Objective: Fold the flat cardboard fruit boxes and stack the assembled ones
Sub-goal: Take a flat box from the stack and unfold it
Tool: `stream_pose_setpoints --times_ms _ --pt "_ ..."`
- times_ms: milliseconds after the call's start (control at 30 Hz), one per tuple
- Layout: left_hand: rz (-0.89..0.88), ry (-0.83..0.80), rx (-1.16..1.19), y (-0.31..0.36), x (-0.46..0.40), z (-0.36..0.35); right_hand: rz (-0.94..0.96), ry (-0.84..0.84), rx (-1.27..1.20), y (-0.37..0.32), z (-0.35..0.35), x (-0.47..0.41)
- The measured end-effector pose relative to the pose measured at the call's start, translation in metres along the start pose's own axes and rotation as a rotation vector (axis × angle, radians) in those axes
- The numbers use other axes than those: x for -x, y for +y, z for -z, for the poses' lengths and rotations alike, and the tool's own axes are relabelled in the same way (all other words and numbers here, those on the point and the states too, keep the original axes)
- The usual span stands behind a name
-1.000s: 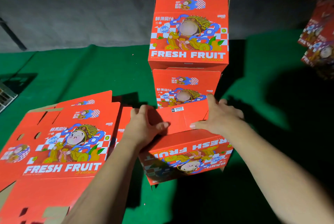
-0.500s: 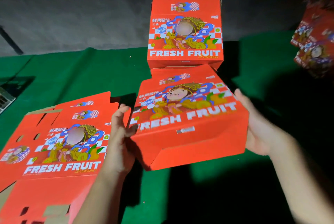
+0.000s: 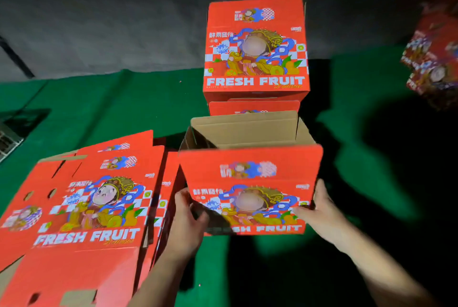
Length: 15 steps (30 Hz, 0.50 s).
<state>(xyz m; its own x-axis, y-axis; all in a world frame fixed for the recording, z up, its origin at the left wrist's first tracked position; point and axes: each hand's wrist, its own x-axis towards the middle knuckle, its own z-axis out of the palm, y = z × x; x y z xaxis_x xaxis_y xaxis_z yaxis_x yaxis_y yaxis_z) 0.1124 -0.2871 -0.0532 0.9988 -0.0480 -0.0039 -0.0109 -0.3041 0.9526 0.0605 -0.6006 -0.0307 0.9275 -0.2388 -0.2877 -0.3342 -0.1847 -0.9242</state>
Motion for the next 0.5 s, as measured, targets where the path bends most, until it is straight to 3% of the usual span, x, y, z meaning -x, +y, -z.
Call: stream_pose_setpoints --times_ms 200,300,500 --pt "-0.053 -0.03 0.027 0.016 -0.05 -0.025 0.158 0.236 0.079 -0.009 -0.006 -0.048" --pt "0.04 0.082 -0.186 0.018 -0.097 -0.039 0.078 0.232 0.278 -0.015 -0.007 -0.087" --pt "0.229 -0.031 -0.194 0.009 -0.166 -0.066 -0.142 0.297 0.019 -0.015 -0.024 -0.157"
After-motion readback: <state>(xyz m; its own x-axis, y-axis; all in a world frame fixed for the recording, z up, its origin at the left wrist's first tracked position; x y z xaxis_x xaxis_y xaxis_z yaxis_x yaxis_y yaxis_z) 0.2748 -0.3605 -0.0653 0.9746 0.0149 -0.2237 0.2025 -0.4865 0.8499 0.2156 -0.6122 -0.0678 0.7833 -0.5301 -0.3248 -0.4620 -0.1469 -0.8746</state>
